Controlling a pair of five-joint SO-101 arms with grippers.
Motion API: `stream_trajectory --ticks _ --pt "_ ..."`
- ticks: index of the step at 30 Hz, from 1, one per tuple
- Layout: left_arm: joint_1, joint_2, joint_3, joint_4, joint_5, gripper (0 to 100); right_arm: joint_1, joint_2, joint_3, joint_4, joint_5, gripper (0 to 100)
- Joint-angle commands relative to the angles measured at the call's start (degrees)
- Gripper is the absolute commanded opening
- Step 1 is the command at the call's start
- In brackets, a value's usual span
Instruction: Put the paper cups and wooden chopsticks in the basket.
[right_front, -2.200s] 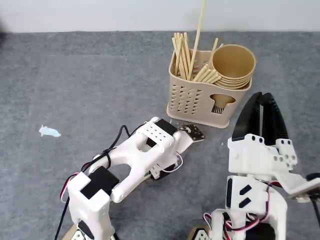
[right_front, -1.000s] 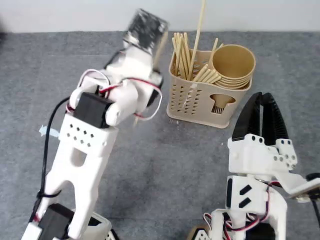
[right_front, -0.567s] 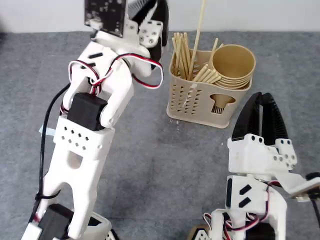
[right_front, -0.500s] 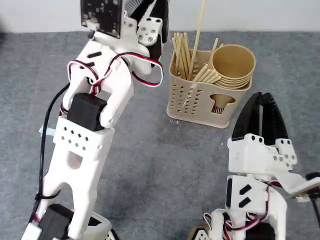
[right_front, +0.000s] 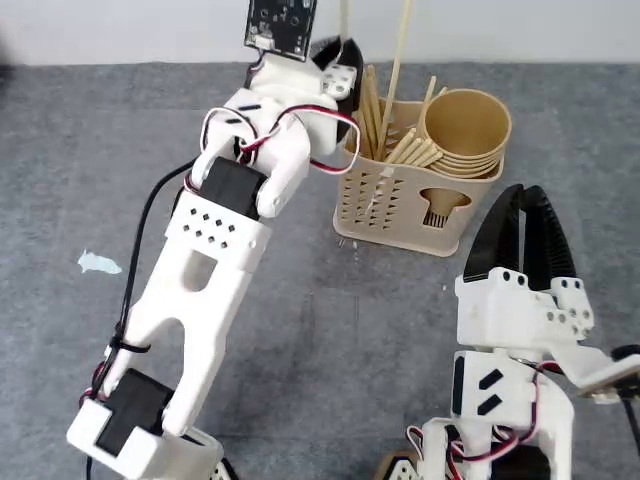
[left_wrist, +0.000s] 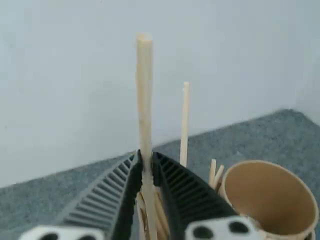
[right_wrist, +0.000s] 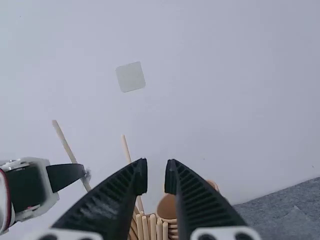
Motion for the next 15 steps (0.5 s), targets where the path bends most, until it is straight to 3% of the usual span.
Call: stream_trajectory --ticks 1,3,8,15 --pt "0.26 -0.88 -3.21 7.65 0.62 21 -0.40 -0.31 0.70 -0.22 0.00 8.2" --pt "-1.41 -1.85 -7.43 14.42 0.62 25 -0.40 -0.31 0.70 -0.22 -0.09 8.2" --pt "-5.01 -6.51 -17.45 25.14 0.62 23 -0.48 -0.22 0.70 -0.22 0.00 8.2" --pt "-10.73 -13.80 -20.53 37.45 0.35 11 -0.48 0.40 0.70 -0.22 2.73 8.2"
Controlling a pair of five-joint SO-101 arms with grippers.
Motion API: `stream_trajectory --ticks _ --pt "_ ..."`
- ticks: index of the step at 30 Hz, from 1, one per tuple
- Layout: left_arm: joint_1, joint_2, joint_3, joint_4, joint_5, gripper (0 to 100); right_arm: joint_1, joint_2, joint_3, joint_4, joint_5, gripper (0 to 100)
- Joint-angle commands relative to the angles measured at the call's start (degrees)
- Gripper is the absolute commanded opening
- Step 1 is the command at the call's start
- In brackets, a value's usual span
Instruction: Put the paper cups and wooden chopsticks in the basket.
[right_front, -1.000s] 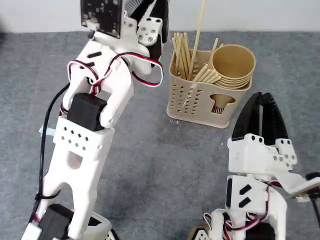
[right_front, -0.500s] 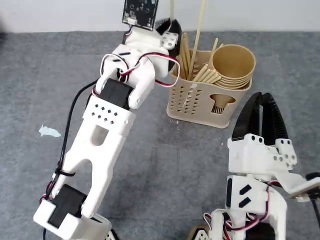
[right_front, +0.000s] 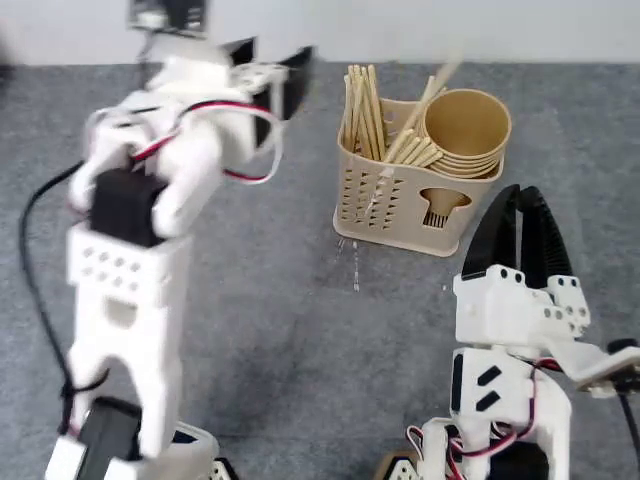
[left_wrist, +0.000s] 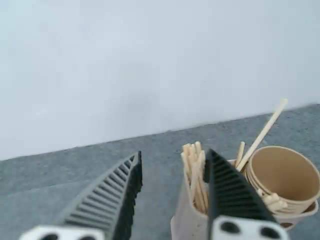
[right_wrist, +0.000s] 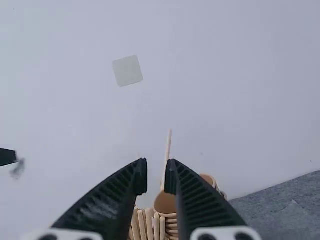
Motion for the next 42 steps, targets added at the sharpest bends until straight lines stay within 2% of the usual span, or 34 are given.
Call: stream_trajectory --ticks 1,3,5,9,13,18,22,24,26,32,36,42 --pt "-3.08 -4.84 -2.86 6.77 0.18 8 -0.57 0.40 -0.35 -0.22 2.73 8.2" --pt "-5.01 -6.07 -3.03 10.29 -0.97 1 -1.54 0.48 -0.62 -0.22 3.87 8.2" --pt "-6.24 -7.91 -2.86 13.63 -3.34 1 -2.95 0.48 -0.70 -0.22 6.15 8.1" --pt "-8.44 -11.08 -2.07 19.69 -3.60 1 -6.29 3.74 -3.78 -0.22 9.05 8.1" --pt "-10.81 -16.09 4.62 20.48 -3.78 1 -6.73 12.88 -10.73 0.92 9.05 8.1" --pt "-14.68 -26.73 22.73 13.89 -3.96 1 -6.99 23.78 -21.19 6.46 8.97 8.1" --pt "-16.18 -37.98 43.82 2.37 -5.27 1 -7.69 29.23 -27.43 14.64 9.23 8.1" --pt "-16.18 -46.42 56.40 -4.57 -7.38 1 -10.95 30.11 -28.66 21.05 9.41 8.1" --pt "-16.18 -52.48 63.43 -8.09 -7.74 1 -13.05 29.85 -28.57 25.45 10.37 8.1" --pt "-16.00 -65.67 75.74 -9.49 -7.82 1 -15.25 29.14 -25.58 34.59 10.99 7.3" --pt "-16.00 -70.86 82.42 -9.49 -7.91 1 -15.25 28.62 -16.79 35.03 10.99 0.6" --pt "-15.82 -78.77 92.53 -9.67 -8.00 1 -15.16 15.96 -1.49 31.78 11.34 1.0"
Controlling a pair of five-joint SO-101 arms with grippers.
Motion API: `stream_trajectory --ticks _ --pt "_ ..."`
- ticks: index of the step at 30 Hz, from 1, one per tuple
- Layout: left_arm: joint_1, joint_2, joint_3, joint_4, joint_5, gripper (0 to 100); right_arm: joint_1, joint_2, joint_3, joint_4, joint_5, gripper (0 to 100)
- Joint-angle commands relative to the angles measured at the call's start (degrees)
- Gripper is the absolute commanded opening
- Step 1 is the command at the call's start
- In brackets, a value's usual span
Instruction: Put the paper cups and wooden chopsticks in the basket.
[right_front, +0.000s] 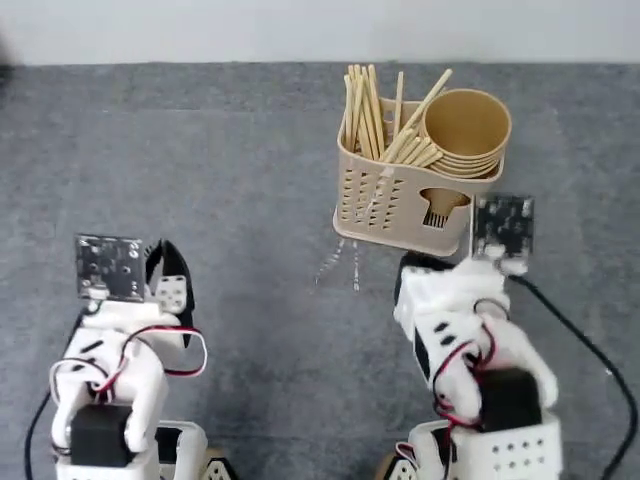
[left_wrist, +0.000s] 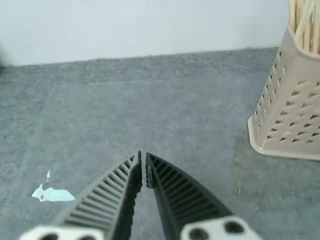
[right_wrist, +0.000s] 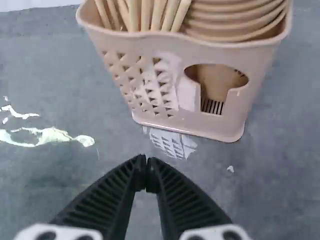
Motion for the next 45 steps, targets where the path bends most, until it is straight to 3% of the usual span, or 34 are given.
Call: stream_trajectory --ticks 1,8,15,20,27,34,41,45 --pt "0.00 -5.45 3.82 -1.32 -0.62 1 -0.04 -10.42 8.18 -2.77 0.79 1.0" --pt "-0.35 -15.56 15.25 -1.05 -0.62 7 0.04 -30.73 24.79 -3.21 5.10 0.9" --pt "-0.44 -18.46 24.66 -1.49 -7.74 8 4.35 -28.53 30.68 -5.85 4.75 0.9" --pt "-0.44 -18.46 29.41 -1.49 -8.18 8 4.44 -29.76 37.36 -5.85 5.10 1.0" --pt "1.41 -18.46 32.48 -1.49 -13.54 2 4.79 -29.49 42.29 -3.91 4.92 1.1" --pt "1.49 -18.11 33.54 -0.97 -13.89 2 4.88 -29.49 42.29 1.01 5.19 1.3" --pt "1.41 -18.20 33.54 5.54 -13.89 2 5.14 -29.49 42.29 5.67 5.19 1.1" --pt "1.32 -18.20 33.54 7.91 -13.89 1 9.36 -29.41 42.29 6.73 4.92 1.1"
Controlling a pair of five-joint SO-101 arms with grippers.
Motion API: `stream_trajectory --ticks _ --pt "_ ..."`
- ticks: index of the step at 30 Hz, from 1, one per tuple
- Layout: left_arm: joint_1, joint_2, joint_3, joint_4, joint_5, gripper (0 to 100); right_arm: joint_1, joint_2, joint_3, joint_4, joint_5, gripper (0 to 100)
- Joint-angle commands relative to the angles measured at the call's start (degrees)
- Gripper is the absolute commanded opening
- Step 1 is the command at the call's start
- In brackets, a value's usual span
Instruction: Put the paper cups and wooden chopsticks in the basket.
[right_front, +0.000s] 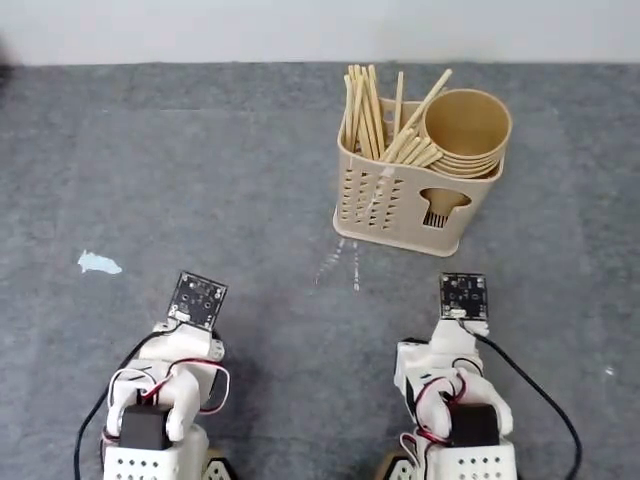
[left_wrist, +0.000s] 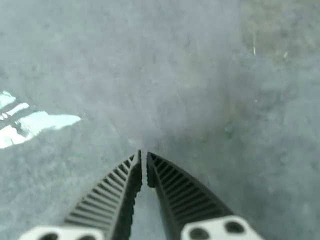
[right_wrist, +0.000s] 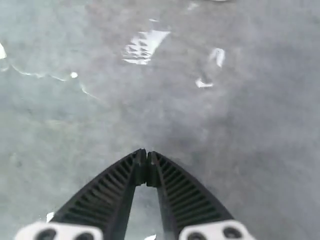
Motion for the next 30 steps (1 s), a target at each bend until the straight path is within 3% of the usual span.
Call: stream_trajectory --ticks 1,6,30 --pt "-0.26 -0.79 -0.31 1.14 -0.79 1 4.09 -0.40 0.88 2.24 0.26 1.1" --pt "-0.18 -0.79 -0.31 1.23 -0.44 1 7.52 -0.48 0.88 2.42 0.26 1.1" --pt "-1.85 -0.79 -0.31 1.14 -0.44 1 7.08 -0.48 0.88 2.42 0.26 1.1"
